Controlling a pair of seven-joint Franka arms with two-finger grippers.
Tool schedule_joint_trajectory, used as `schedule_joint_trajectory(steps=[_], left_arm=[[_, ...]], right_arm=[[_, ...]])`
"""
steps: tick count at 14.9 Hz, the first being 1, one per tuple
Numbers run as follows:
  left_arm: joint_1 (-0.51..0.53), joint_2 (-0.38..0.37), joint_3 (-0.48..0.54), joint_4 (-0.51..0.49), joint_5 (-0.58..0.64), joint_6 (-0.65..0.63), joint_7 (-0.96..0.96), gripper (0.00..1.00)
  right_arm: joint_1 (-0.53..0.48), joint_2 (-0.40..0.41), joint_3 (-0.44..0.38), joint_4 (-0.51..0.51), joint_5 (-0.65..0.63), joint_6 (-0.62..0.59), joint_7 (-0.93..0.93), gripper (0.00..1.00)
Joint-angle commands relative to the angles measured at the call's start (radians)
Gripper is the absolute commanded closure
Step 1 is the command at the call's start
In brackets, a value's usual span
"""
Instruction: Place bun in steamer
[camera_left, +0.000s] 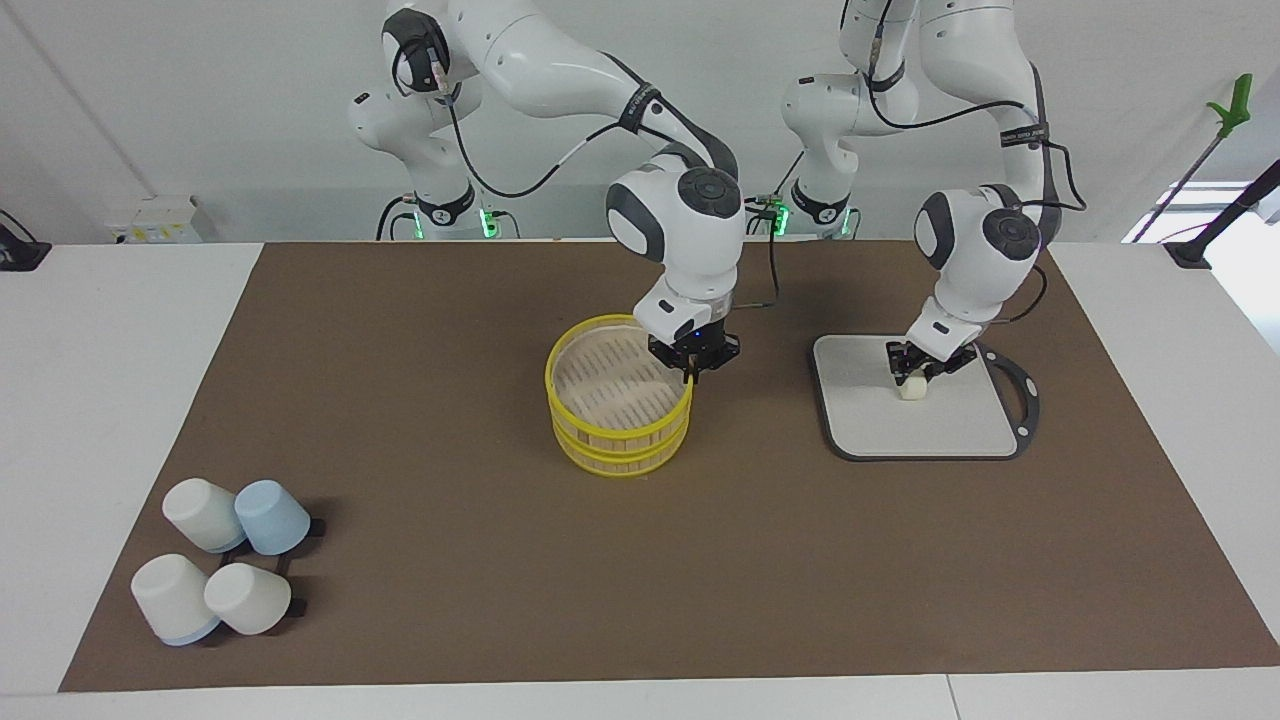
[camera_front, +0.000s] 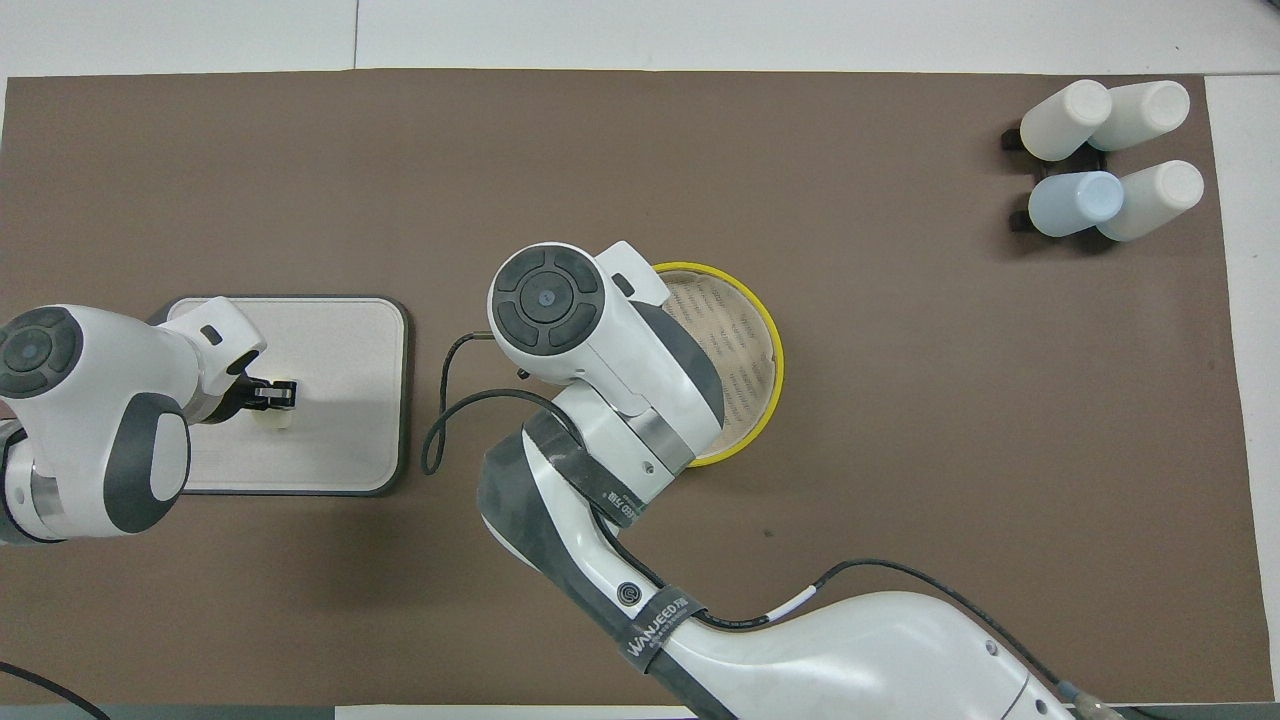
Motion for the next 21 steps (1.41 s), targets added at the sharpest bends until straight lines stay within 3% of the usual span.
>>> schedule_joint_trajectory(steps=[1,3,7,11,15,21], left_arm=[[-0.006,-0.006,0.006,-0.013,0.017,0.011,0.003,0.75],[-0.006,0.000,0.006,0.030,0.019,-0.024,0.005,0.75],[-0.009,0.008,0.003,0.241,0.008,-0.272,-0.001,0.75],[-0.026,0.005,-0.002,0.381,-0.111,-0.408,-0.030,0.75],[-0.179,0.031,-0.002,0.522,-0.113,-0.552,-0.250,0.75],[-0.406,0.104,-0.005,0.666,-0.139,-0.574,-0.582,0.75]], right_arm=[[-0.034,-0.020,0.009,0.055,0.048,-0.074,-0.011,1.00],[-0.074,-0.036,0.009,0.109,0.062,-0.143,-0.072,1.00],[-0.210,-0.134,-0.003,0.081,0.044,-0.258,-0.365,1.00],[-0.360,-0.168,-0.003,0.080,-0.027,-0.292,-0.646,1.00],[-0.512,-0.171,-0.001,0.073,-0.024,-0.292,-0.744,1.00],[-0.620,-0.204,0.000,-0.014,0.056,-0.246,-0.892,1.00]])
